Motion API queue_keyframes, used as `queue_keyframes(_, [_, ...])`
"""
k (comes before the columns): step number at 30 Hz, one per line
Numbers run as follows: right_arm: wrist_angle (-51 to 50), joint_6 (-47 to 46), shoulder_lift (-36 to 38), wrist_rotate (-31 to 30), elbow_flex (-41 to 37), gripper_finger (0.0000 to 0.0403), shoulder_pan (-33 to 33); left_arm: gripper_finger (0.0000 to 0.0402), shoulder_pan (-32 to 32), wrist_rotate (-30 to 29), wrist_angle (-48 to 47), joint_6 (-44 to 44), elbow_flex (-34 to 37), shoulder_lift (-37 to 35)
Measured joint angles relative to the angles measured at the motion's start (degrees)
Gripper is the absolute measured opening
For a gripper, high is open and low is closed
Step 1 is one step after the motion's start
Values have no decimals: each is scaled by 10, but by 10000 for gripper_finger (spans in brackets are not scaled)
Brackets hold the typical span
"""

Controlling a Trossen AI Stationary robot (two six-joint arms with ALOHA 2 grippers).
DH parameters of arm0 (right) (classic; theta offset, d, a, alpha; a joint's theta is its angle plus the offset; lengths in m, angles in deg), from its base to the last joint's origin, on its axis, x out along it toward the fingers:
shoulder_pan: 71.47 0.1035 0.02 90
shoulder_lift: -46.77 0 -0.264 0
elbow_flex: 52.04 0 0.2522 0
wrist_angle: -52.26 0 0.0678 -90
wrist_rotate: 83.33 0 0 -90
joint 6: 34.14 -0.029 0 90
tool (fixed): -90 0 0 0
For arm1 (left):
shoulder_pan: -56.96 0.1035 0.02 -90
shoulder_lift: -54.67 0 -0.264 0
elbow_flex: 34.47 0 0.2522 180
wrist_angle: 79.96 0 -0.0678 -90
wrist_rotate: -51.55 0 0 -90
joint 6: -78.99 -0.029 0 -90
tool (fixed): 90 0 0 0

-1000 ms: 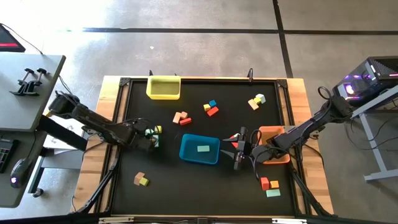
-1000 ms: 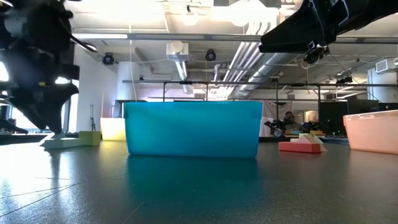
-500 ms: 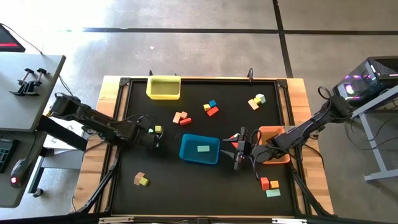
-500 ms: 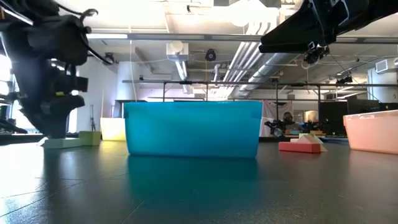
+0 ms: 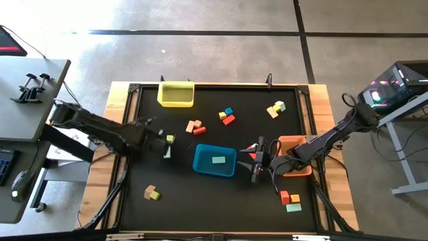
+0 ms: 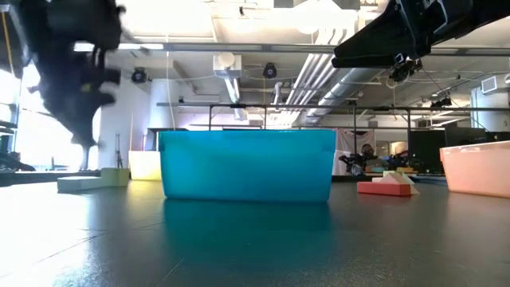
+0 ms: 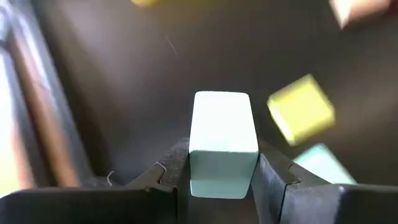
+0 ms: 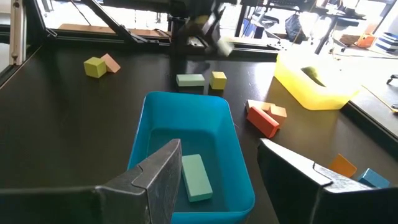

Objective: Sort blocks by size
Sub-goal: Put the light blue triangular block into the yellow bin, then put the dark blue square block into the orange bin

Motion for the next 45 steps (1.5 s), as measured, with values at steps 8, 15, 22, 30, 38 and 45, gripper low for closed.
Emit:
queue_keyframes(8, [0, 10, 0, 0, 0, 208, 0, 101, 187, -31, 141, -340, -93, -23])
queue_keyframes(15, [0, 5, 0, 0, 0, 208, 0, 101, 409, 137, 360, -551, -77, 40])
queue_keyframes(22, [0, 4, 0, 0, 0, 208, 0, 101, 537, 225, 468, -615, -77, 150])
queue_keyframes(30, [7, 4, 0, 0, 0, 208, 0, 113, 604, 255, 484, -641, -86, 236])
queue_keyframes(38, [9, -3, 0, 0, 0, 208, -10, 141, 631, 252, 485, -645, -95, 252])
queue_keyframes(45, [9, -5, 0, 0, 0, 208, -27, 186, 630, 252, 469, -650, -95, 204])
